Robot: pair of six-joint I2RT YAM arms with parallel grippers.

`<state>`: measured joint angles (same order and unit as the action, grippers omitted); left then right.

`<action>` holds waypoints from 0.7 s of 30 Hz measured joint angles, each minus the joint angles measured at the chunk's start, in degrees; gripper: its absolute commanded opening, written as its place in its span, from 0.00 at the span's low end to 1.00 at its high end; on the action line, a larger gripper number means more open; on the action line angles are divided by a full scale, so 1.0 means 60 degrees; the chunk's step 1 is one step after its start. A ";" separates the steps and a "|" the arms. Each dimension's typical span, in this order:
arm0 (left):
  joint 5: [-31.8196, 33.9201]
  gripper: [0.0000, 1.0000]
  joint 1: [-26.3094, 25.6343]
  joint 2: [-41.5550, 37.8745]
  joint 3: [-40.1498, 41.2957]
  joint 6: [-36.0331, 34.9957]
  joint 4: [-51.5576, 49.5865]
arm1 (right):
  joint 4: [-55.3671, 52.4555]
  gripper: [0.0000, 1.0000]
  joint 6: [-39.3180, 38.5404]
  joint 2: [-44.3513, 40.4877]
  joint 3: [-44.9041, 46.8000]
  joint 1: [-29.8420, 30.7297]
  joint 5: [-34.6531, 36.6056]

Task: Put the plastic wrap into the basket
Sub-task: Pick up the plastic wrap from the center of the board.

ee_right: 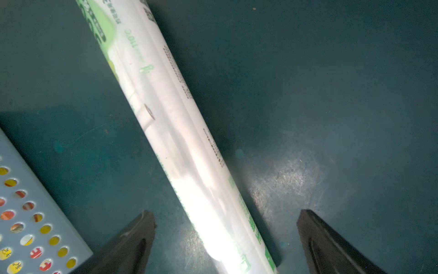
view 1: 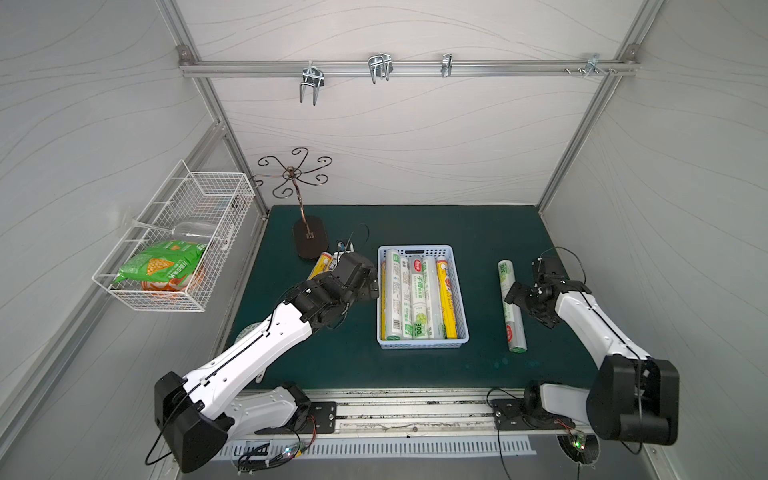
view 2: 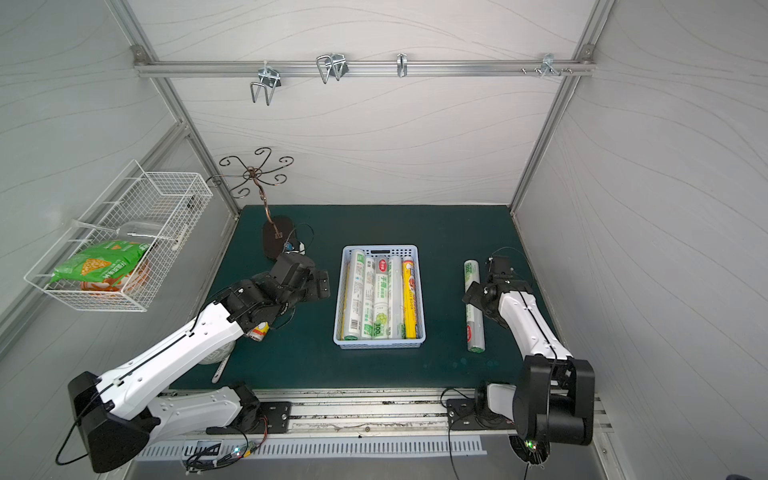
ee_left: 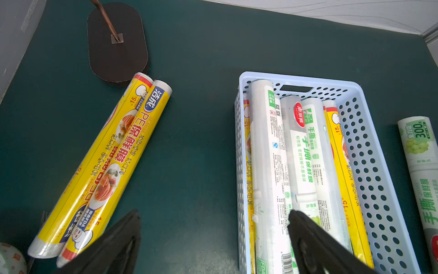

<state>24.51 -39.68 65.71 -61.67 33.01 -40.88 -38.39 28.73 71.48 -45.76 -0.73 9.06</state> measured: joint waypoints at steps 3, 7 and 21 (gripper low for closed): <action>-0.0055 0.99 0.0015 0.0000 0.0007 0.0004 0.0051 | 0.0117 0.99 -0.0113 0.0255 0.0000 -0.0069 -0.0029; -0.0160 0.99 0.0040 0.0000 0.0007 0.0004 0.0073 | 0.0157 0.99 -0.0284 0.0925 -0.0007 -0.0073 -0.0193; -0.0215 0.99 0.0044 0.0000 0.0073 0.0004 0.0084 | 0.0357 0.94 -0.0754 0.2127 -0.0135 -0.0076 -0.1792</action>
<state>23.22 -39.42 65.71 -61.23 33.04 -40.38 -36.25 24.21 84.25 -46.57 -1.19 -1.69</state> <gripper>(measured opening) 0.994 0.952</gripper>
